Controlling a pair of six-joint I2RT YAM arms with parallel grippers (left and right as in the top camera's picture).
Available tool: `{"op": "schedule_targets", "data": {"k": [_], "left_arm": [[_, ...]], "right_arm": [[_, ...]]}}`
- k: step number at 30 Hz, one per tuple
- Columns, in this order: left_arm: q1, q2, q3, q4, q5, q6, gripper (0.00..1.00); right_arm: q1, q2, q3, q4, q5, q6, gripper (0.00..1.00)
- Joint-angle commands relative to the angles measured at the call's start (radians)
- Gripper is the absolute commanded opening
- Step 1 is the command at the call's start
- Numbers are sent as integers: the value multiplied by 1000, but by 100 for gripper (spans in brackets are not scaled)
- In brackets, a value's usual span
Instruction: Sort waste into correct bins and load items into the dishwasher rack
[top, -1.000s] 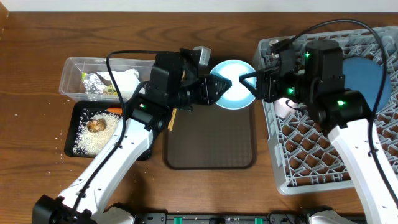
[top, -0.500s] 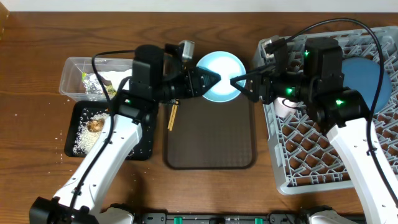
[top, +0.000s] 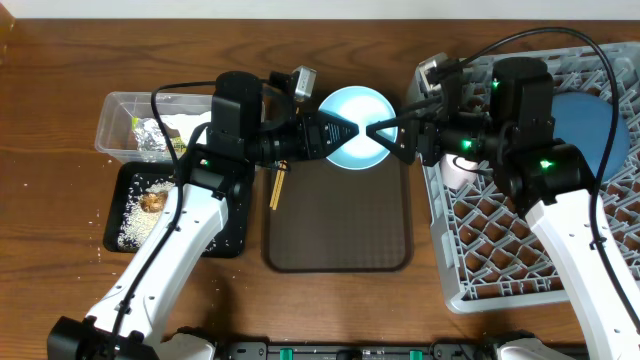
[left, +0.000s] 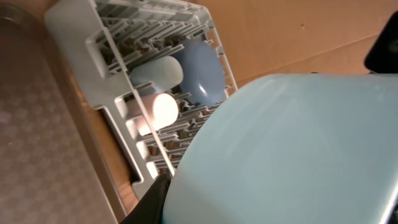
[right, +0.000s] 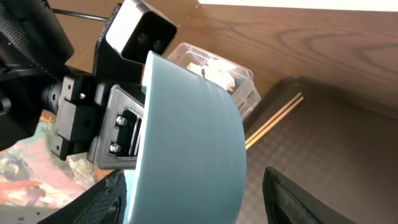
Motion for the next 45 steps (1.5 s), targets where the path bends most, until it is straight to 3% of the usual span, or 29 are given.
{"op": "schedule_targets", "data": {"k": [1,5,10,15,22,25,28,35,45], "left_arm": [[3,-11,14,24,79,-27,6],[3,-11,14,36,90,-38,6],[3,-11,14,37,91,-37,6],[3,-11,14,40,91,-37,6],[3,-11,14,40,91,-37,6],[3,-11,14,40,92,-37,8],[3,-11,14,44,92,-37,15],[3,-11,14,59,92,-37,46],[3,-11,15,153,148,-49,52]], "right_arm": [[15,6,13,13,-16,3,61],[15,6,13,23,-16,4,52],[15,6,13,27,-16,4,28],[15,6,13,33,-16,4,27],[15,6,13,71,-35,3,36],[15,6,13,78,-35,3,27],[15,6,13,82,-34,3,16],[15,6,13,103,-34,3,16],[15,6,13,114,-34,3,17]]}}
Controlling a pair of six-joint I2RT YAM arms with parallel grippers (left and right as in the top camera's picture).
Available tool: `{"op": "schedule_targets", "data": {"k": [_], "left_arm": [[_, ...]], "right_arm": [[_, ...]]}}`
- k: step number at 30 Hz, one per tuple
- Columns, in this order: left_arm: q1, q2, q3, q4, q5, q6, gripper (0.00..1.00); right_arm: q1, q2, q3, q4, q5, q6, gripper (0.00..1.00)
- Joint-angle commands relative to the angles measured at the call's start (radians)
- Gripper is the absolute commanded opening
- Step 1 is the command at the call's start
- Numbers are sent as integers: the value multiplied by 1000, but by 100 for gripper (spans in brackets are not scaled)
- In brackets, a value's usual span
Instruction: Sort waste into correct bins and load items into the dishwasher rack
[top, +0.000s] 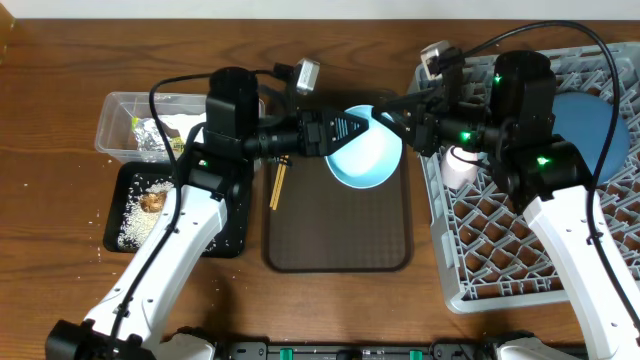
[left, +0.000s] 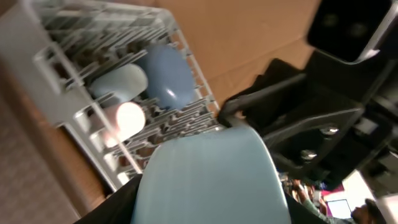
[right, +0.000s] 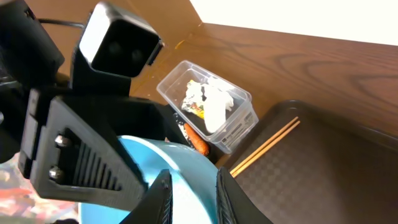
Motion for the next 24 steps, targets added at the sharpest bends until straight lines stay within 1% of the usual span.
{"op": "schedule_targets", "data": {"k": [1,2,3,4,5,6,7,8,9,11,13,14,15,16,18,24], "left_arm": [[3,-3,13,12,43,-10,48],[3,-3,13,11,44,-10,31],[3,-3,13,6,43,-10,11],[4,-3,13,5,43,-9,6],[4,-3,13,5,43,-9,6],[4,-3,13,5,42,-9,6],[6,-3,13,5,39,-9,6],[9,-3,13,6,39,-9,6],[14,-3,13,9,39,-9,6],[31,-3,13,14,40,-10,6],[46,-3,13,16,40,-10,6],[54,-3,13,16,40,-10,6],[59,-3,13,16,40,-9,6],[65,-3,13,16,39,-9,6],[71,-3,13,21,39,-9,6],[73,-3,13,72,39,-9,6]], "right_arm": [[15,-10,13,3,-32,-18,17],[15,-10,13,3,-32,-18,17],[15,-10,13,2,-32,-18,17],[15,-10,13,2,-31,-18,22],[15,-10,13,3,-30,-18,29],[14,-10,13,3,-23,-20,39],[14,-10,13,4,-19,-33,45],[13,-10,13,6,-19,-43,50],[11,-10,13,7,-20,-43,52],[11,-10,13,-3,-21,-40,52],[11,-10,13,-31,-21,-40,56],[11,-10,13,-48,-21,-40,61],[11,-10,13,-70,-21,-40,69],[11,-10,13,-89,-21,-40,72],[11,-10,13,-123,-20,-40,76],[19,-10,13,-193,-20,-40,77]]}}
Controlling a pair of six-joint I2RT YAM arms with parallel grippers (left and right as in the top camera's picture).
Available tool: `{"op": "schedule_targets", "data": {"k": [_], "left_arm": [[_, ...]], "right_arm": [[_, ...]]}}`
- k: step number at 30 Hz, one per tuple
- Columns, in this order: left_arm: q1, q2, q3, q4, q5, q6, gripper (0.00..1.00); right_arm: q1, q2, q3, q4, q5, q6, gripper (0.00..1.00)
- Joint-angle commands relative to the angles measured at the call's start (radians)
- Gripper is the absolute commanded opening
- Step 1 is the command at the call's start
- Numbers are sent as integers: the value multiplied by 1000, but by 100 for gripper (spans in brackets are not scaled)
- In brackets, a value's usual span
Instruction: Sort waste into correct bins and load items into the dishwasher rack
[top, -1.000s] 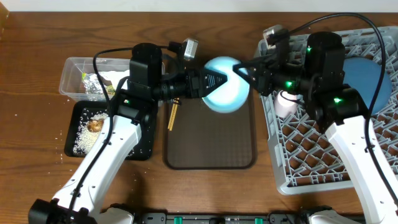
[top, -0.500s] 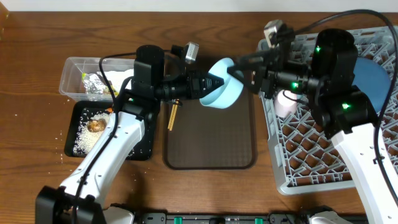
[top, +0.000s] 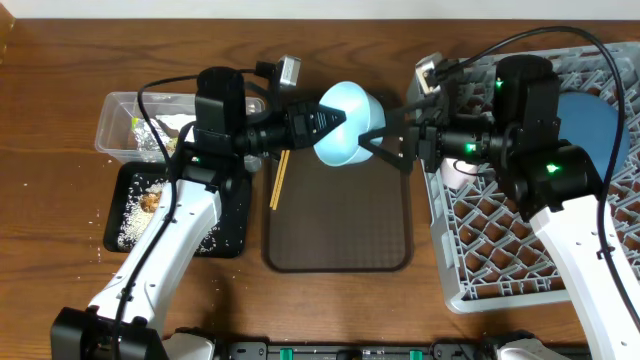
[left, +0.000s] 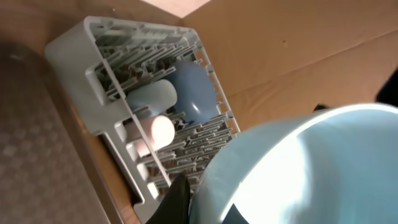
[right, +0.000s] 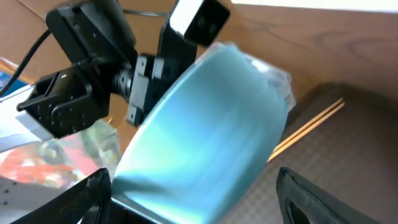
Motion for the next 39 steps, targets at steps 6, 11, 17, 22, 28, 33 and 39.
{"op": "schedule_targets", "data": {"k": [6,11,17,22,28,33,39], "left_arm": [[3,-34,49,39,76,-18,6],[3,-34,48,39,76,-18,6],[3,-34,48,39,76,-16,6],[3,-34,48,28,20,33,6],[3,-34,48,-38,-125,131,6],[3,-34,48,-41,-132,145,6],[0,-34,48,-41,-135,145,6]], "right_arm": [[39,28,-25,1,116,-29,77],[79,35,-26,58,175,-2,80],[115,58,-26,124,214,60,81],[119,60,-25,189,219,112,80],[117,60,-25,220,224,140,79],[117,60,-25,182,302,139,82],[117,60,-25,153,367,135,83]]}}
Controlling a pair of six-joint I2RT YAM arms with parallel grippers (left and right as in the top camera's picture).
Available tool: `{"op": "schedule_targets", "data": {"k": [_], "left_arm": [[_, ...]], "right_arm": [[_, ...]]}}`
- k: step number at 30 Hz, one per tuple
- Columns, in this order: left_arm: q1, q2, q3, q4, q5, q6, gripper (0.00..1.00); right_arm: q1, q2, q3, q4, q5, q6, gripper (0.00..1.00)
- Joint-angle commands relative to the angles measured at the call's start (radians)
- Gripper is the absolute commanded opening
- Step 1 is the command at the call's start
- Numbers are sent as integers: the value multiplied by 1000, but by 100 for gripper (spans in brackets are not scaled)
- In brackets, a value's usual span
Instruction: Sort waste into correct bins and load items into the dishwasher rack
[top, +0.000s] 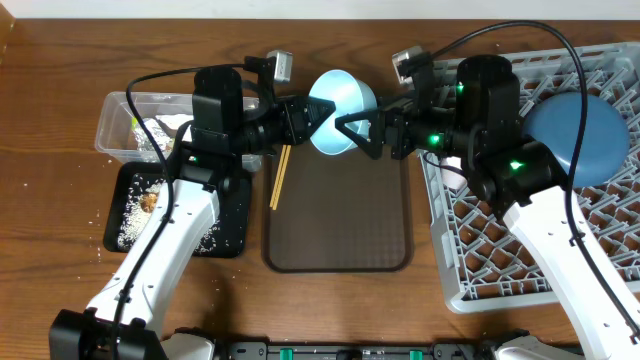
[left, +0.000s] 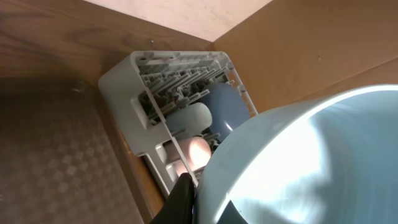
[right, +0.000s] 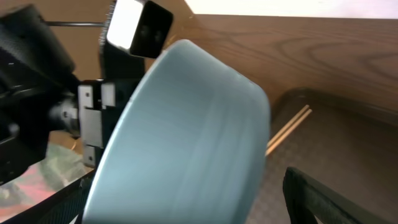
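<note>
A light blue bowl (top: 340, 95) hangs tipped on its side above the far end of the brown tray (top: 338, 235). My left gripper (top: 312, 112) is shut on its rim; in the left wrist view the bowl (left: 298, 162) fills the lower right and one finger (left: 184, 198) presses its outside. My right gripper (top: 354, 134) is open, its fingers spread to either side of the bowl (right: 180, 124). One dark finger (right: 323, 199) shows at the lower right of the right wrist view.
The grey dish rack (top: 520, 250) on the right holds a blue plate (top: 578, 135) and cups. Chopsticks (top: 277, 178) lie at the tray's left edge. A clear bin (top: 120, 110) with waste and a black bin (top: 135, 225) with rice stand on the left.
The bowl has moved a little toward the table's far edge and to the left, still tipped. My right arm has shifted left with it, its gripper still spread around the bowl.
My left gripper held the bowl over the tray's far end, with the right gripper open beside its rim. Then the bowl was lower and further right, with the right fingers close together. After that the right fingers were spread around the tipped bowl, as they are now.
</note>
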Motion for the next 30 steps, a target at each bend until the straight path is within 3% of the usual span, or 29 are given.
{"op": "schedule_targets", "data": {"k": [1,10,17,27,30], "left_arm": [[-12,-32,41,2,18,22,6],[-50,-32,41,-8,18,22,6],[-50,-32,41,-9,2,22,6],[-50,-32,41,-8,-42,23,6],[-50,-32,41,-11,-42,23,6]], "right_arm": [[0,7,-10,-6,95,2,84],[1,7,-10,52,51,18,83],[1,7,-10,42,-21,41,70],[1,7,-10,-89,-16,54,72],[0,7,-10,-79,4,55,62]]}}
